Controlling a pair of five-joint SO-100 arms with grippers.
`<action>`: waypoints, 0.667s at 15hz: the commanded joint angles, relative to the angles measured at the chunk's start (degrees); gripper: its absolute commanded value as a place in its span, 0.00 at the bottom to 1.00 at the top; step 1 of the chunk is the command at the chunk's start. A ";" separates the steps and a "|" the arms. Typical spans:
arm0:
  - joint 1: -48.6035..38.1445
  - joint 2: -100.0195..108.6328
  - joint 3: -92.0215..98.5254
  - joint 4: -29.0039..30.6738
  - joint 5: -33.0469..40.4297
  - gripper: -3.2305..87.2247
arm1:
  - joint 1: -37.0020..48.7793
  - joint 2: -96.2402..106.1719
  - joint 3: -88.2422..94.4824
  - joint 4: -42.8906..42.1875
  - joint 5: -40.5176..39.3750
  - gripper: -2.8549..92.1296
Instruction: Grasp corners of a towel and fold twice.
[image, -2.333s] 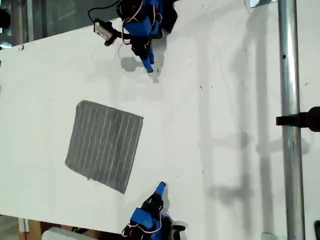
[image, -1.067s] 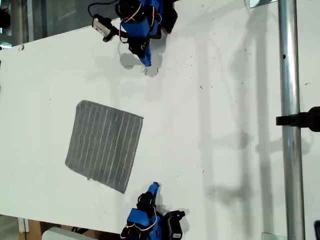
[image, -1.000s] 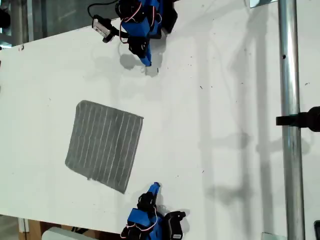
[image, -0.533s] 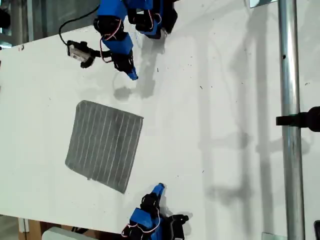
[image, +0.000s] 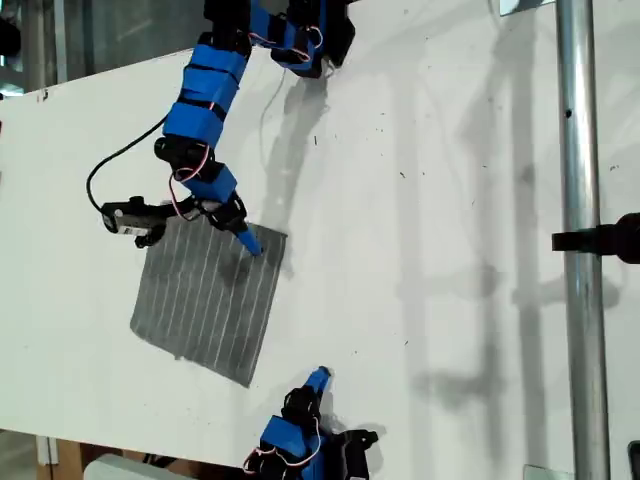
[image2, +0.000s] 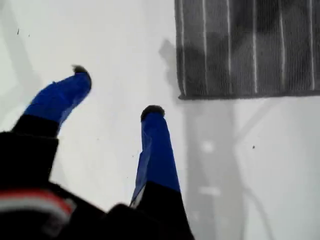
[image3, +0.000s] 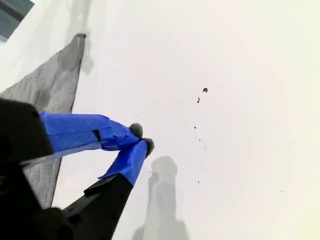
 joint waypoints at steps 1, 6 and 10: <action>0.62 0.26 0.00 0.18 -0.62 0.02 | 1.32 -2.81 -4.22 -1.58 -3.78 0.42; 1.14 0.26 0.00 0.18 -1.85 0.02 | 6.33 -17.05 -3.43 -6.50 -9.58 0.40; 1.05 0.26 0.00 0.09 -2.37 0.02 | 8.88 -25.05 -5.36 -10.11 -11.51 0.40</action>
